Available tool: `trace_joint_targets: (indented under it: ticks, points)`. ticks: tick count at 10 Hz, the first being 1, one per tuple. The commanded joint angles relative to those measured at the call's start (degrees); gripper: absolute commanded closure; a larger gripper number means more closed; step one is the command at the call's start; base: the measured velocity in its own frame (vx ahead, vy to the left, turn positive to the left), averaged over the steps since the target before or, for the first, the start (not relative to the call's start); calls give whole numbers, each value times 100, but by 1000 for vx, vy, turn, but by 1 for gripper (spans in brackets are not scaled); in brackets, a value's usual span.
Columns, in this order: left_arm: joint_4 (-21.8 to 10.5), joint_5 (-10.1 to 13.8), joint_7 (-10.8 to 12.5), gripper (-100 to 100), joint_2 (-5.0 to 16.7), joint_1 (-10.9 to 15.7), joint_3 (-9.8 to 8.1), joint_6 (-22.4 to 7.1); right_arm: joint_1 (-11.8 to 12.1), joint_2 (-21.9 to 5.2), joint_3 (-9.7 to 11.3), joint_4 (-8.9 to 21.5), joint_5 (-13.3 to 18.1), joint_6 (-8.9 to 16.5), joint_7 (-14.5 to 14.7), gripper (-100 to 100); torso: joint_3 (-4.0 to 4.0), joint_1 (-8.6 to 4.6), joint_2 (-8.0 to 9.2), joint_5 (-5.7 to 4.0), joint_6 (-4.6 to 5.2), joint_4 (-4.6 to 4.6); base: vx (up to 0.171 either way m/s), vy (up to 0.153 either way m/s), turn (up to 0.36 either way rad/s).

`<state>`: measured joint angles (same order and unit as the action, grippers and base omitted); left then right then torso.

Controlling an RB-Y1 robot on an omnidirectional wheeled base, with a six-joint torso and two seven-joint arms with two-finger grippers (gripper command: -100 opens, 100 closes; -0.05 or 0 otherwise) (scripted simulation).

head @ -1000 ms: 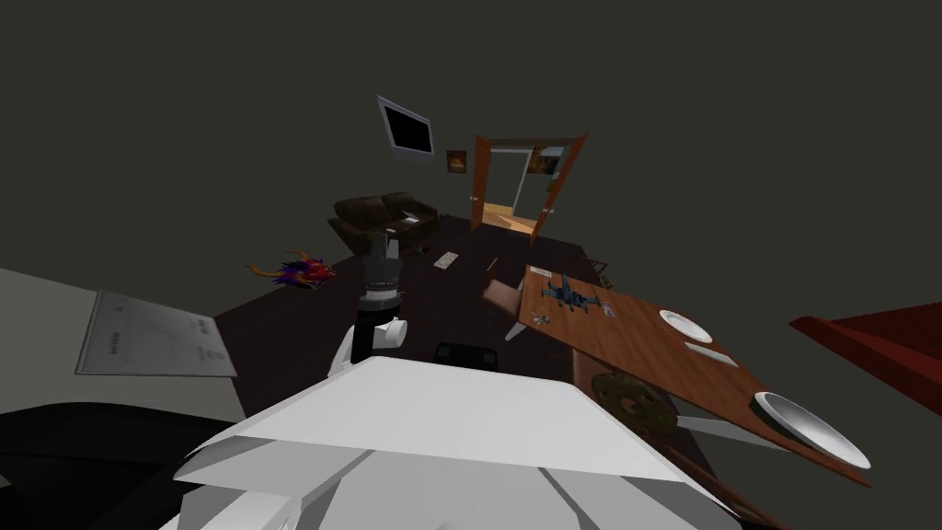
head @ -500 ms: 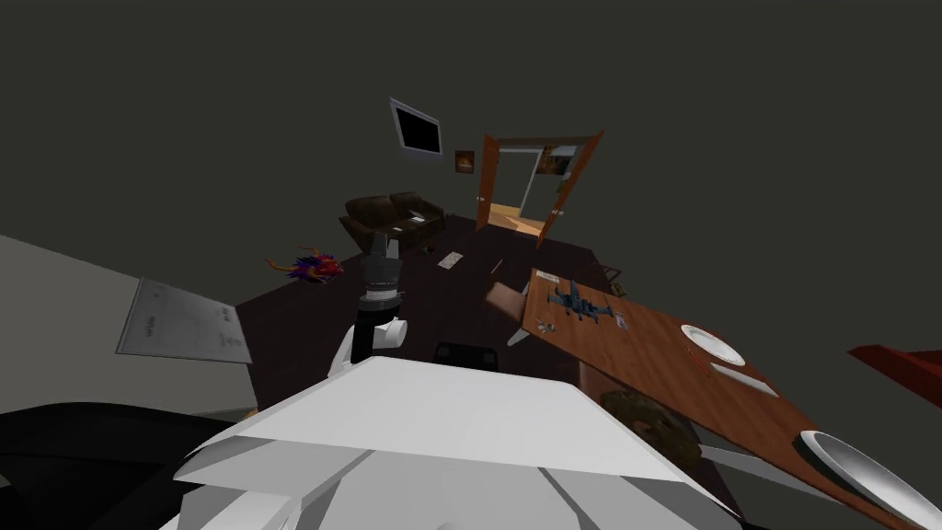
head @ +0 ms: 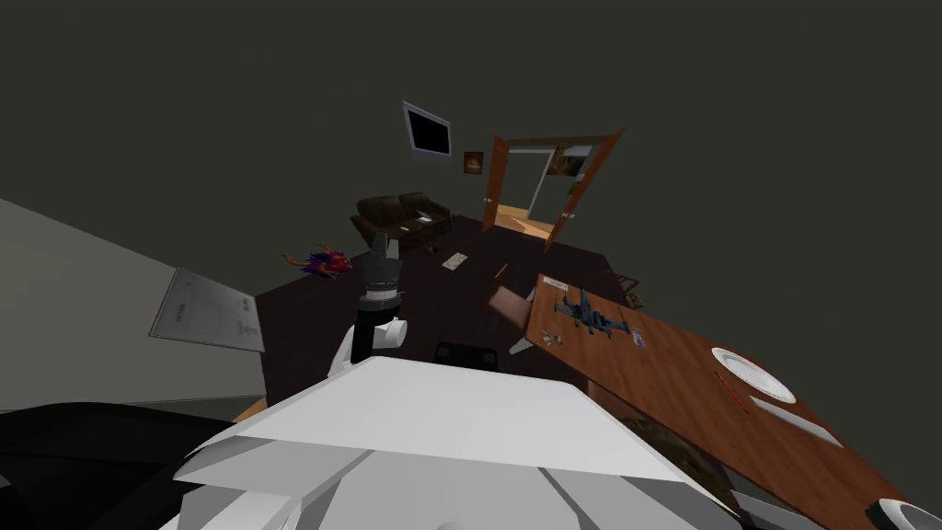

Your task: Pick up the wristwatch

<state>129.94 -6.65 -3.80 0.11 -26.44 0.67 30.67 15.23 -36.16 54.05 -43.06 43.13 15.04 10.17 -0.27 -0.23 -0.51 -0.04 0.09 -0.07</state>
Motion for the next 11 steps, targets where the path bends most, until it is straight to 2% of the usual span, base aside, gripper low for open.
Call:
trace_joint_targets:
  ticks: [1, 2, 3, 4, 7, 9, 11]
  points:
    - [0, 0, 0, 0, 0, 0, 0, 0, -56, 13, 8, 204, 193, 37, -17, -100, 0, 0, 0, 0, 0, 0, 97, -41, 125]
    - [0, 0, 0, 0, 0, -1, -1, 0, -56, 13, 8, 204, 193, 37, -17, -100, -4, -5, -6, -2, 3, -2, 47, -22, 0]
    - [0, 0, 0, 0, 0, -1, -1, 0, -130, -55, 141, 395, 359, 160, 22, -100, 2, 2, 6, -2, 5, -1, 70, -24, 215]
    - [0, 0, 0, 0, 0, 0, 0, 0, -130, -55, 141, 407, 359, 160, 22, -100, 1, 0, 2, -1, 0, 0, 81, -38, 91]
    - [0, 0, 0, 0, 1, -1, -1, 0, -334, -191, 476, 884, 795, 451, 115, -100, -19, -14, -34, -3, 0, -7, 171, -68, 197]
    - [1, 0, 0, 0, 1, -2, -1, 0, -334, -191, 476, 884, 801, 451, 115, -100, -24, -23, -38, -7, 4, -10, 109, -69, 28]
    - [0, 0, 0, 0, 0, -1, 0, 0, -447, -219, 641, 1094, 1032, 579, 158, -100, -3, 3, -4, -2, 3, -2, 97, -47, 135]
